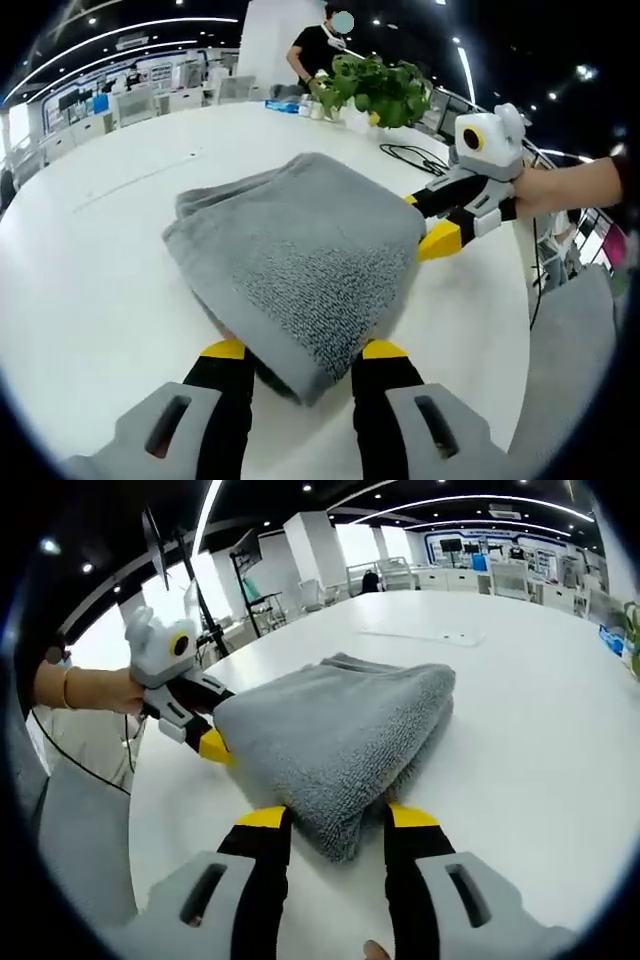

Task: Fold the towel on the table until its edges align and the towel forms a compact rectangular stack.

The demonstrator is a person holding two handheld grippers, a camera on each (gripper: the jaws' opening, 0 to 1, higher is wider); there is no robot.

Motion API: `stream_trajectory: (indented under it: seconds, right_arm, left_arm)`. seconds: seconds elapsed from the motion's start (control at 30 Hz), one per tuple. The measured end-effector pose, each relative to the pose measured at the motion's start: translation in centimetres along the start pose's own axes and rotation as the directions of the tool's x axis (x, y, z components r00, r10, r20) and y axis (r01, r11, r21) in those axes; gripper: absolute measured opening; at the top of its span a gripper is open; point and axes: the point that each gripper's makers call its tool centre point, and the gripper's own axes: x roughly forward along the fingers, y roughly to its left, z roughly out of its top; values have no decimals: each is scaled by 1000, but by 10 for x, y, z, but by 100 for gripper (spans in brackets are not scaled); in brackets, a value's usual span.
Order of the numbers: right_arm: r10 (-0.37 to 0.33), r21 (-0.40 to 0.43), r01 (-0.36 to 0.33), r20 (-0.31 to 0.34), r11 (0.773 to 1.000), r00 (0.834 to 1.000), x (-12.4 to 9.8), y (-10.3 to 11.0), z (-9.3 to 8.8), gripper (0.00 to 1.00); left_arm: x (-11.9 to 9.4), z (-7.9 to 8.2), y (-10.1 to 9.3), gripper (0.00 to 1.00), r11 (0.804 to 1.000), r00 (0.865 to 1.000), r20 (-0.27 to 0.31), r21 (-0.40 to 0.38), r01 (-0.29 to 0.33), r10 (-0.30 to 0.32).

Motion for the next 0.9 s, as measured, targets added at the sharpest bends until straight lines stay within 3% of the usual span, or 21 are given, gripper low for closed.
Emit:
stream_trajectory:
  seconds: [0.33,0.63,0.9]
  right_arm:
    - [-10,7,10,16,1000,1000,6,-5,8,36]
    - [-29,2,29,17,1000,999,-7,-2,10,35]
    - [-71,-3,71,48,997,996,-30,3,17,38]
  left_arm:
    - [4,10,9,39,1000,1000,-4,10,-21,21]
    - [-4,7,8,39,998,998,-14,-5,-55,55]
    - [-32,3,7,44,995,995,10,-10,-96,96]
